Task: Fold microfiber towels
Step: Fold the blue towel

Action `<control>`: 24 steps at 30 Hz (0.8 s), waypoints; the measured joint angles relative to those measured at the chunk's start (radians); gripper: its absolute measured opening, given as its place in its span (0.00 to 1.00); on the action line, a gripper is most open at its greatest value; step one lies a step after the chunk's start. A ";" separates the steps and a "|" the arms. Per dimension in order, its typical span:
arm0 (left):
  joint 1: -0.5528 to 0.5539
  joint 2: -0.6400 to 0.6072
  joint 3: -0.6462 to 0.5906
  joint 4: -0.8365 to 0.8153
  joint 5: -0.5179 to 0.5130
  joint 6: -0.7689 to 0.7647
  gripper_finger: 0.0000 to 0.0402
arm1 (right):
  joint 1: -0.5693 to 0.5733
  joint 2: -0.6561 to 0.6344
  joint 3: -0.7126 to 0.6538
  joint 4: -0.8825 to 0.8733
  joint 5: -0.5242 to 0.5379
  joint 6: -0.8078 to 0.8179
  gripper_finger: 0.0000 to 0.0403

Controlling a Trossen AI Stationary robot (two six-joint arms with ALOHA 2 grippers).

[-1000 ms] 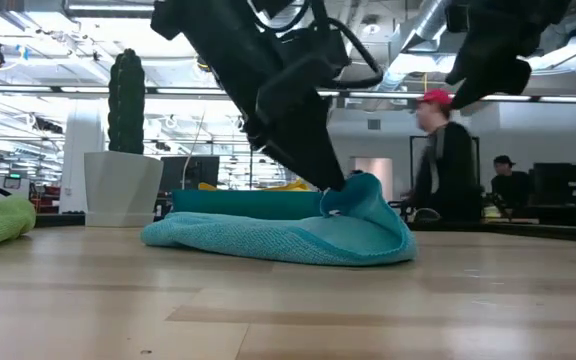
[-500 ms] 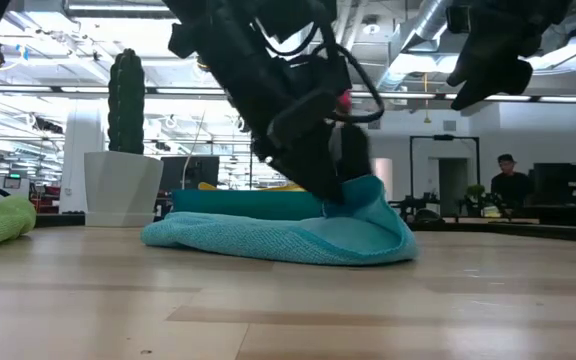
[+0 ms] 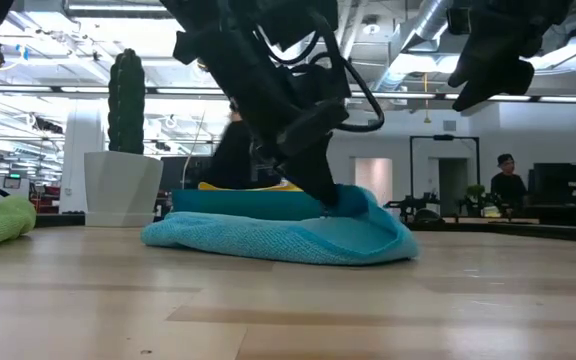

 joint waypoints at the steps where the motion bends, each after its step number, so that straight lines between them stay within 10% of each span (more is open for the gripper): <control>1: 0.002 0.000 0.000 0.016 -0.005 -0.003 0.03 | 0.000 0.000 0.000 0.000 0.000 0.000 0.68; 10: -0.026 -0.006 0.208 -0.270 -0.003 0.021 0.00 | 0.027 0.000 -0.100 0.127 -0.011 -0.015 0.68; 24: -0.179 -0.010 0.703 -0.902 0.128 0.199 0.00 | -0.013 0.052 -0.218 0.775 -0.126 -0.519 0.68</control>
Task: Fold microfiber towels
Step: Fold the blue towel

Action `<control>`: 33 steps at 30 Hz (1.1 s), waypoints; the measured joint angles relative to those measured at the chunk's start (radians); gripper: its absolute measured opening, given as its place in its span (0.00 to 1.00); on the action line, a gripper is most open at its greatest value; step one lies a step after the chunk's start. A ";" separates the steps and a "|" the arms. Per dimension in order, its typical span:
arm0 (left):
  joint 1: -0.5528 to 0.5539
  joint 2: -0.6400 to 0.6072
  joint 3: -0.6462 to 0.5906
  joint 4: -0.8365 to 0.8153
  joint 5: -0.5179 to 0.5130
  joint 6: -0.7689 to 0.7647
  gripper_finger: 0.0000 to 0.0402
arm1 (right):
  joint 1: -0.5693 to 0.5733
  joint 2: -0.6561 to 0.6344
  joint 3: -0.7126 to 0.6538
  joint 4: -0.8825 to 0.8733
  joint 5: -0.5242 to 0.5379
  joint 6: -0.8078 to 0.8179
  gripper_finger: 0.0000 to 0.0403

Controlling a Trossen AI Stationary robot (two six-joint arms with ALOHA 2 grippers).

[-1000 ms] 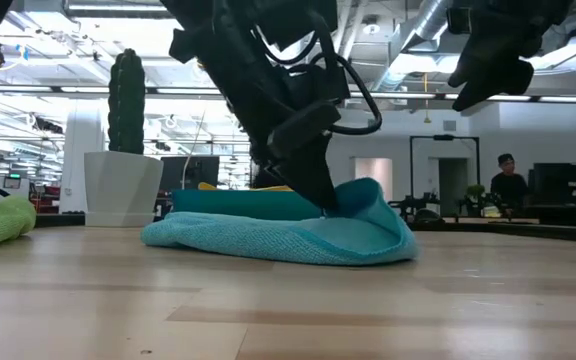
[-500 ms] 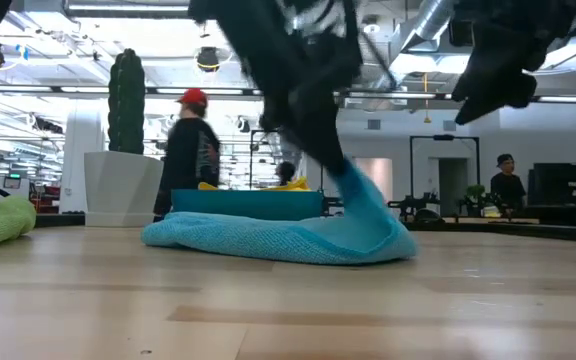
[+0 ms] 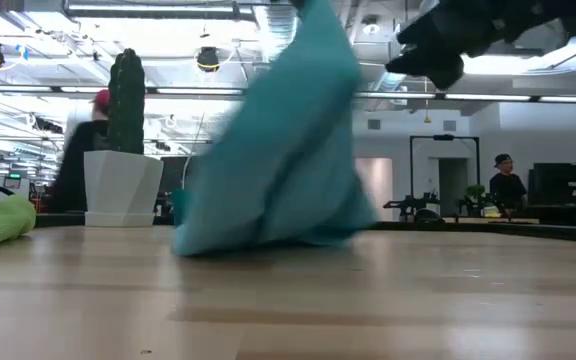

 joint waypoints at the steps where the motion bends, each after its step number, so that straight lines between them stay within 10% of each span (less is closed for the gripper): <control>1: -0.010 0.000 0.020 -0.028 0.012 -0.001 0.00 | -0.007 0.014 0.000 0.018 -0.025 -0.022 0.68; 12: -0.050 0.001 0.118 -0.128 -0.075 -0.085 0.00 | 0.036 0.237 -0.001 0.292 -0.208 0.047 0.68; 33: 0.009 0.000 0.307 -0.197 -0.175 -0.064 0.00 | 0.036 0.270 0.000 0.403 -0.166 0.052 0.68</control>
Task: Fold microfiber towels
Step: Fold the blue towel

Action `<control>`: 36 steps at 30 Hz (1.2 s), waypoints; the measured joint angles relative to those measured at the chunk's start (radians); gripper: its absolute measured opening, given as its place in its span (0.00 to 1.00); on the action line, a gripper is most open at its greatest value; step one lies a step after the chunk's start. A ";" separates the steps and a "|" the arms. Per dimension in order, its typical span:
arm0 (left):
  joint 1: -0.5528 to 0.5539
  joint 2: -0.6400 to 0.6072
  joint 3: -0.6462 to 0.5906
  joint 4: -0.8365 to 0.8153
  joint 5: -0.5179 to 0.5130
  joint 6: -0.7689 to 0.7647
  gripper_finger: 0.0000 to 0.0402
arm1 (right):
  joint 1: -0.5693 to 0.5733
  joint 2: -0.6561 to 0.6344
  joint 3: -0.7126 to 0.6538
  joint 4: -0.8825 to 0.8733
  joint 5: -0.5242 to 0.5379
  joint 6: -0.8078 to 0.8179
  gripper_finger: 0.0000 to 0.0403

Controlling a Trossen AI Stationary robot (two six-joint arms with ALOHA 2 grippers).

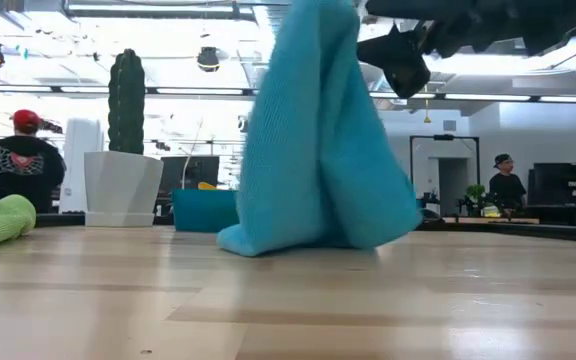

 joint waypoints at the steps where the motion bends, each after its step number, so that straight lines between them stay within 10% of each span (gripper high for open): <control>1: 0.000 0.000 0.006 -0.001 0.002 0.000 0.00 | -0.007 0.000 0.000 -0.001 0.000 -0.009 0.68; 14: -0.004 0.007 0.012 -0.018 0.264 -0.029 0.00 | -0.089 -0.062 0.001 -0.143 -0.005 -0.127 0.68; 25: -0.004 0.008 0.012 -0.028 0.262 -0.033 0.00 | -0.073 0.100 0.001 -0.167 -0.213 -0.006 0.68; 36: -0.004 0.008 0.012 -0.028 0.235 -0.045 0.00 | 0.059 0.140 0.000 -0.373 0.012 0.240 0.68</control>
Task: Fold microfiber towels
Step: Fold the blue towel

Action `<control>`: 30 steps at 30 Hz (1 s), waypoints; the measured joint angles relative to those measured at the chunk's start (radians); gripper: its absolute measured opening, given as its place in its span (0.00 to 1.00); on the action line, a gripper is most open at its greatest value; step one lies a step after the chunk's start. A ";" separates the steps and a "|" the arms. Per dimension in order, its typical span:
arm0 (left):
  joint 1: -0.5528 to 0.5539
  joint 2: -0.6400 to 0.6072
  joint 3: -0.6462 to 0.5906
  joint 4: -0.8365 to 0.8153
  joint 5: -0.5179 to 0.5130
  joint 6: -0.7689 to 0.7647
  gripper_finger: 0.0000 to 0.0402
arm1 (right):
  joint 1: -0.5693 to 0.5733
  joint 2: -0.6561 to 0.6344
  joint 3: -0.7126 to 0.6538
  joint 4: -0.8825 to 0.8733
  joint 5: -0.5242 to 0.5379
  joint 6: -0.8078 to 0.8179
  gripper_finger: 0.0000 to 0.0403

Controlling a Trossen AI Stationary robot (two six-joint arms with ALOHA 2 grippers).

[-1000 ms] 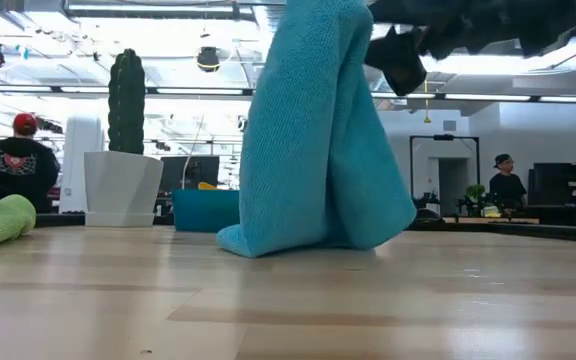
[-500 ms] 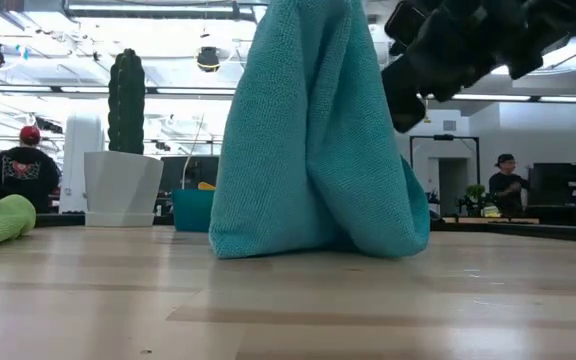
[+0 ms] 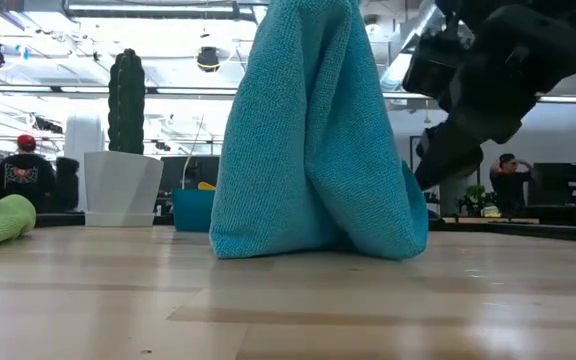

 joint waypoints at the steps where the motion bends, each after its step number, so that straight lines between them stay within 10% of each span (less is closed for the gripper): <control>1: 0.000 0.000 0.000 0.000 -0.001 0.000 0.00 | 0.010 0.000 0.000 -0.003 0.030 0.016 0.68; 24: 0.000 0.000 0.000 0.010 -0.029 -0.024 0.00 | 0.067 0.139 0.000 0.167 0.199 0.158 0.68; 30: 0.000 0.000 0.000 0.011 -0.029 -0.034 0.00 | 0.067 0.145 0.002 0.195 0.206 0.183 0.50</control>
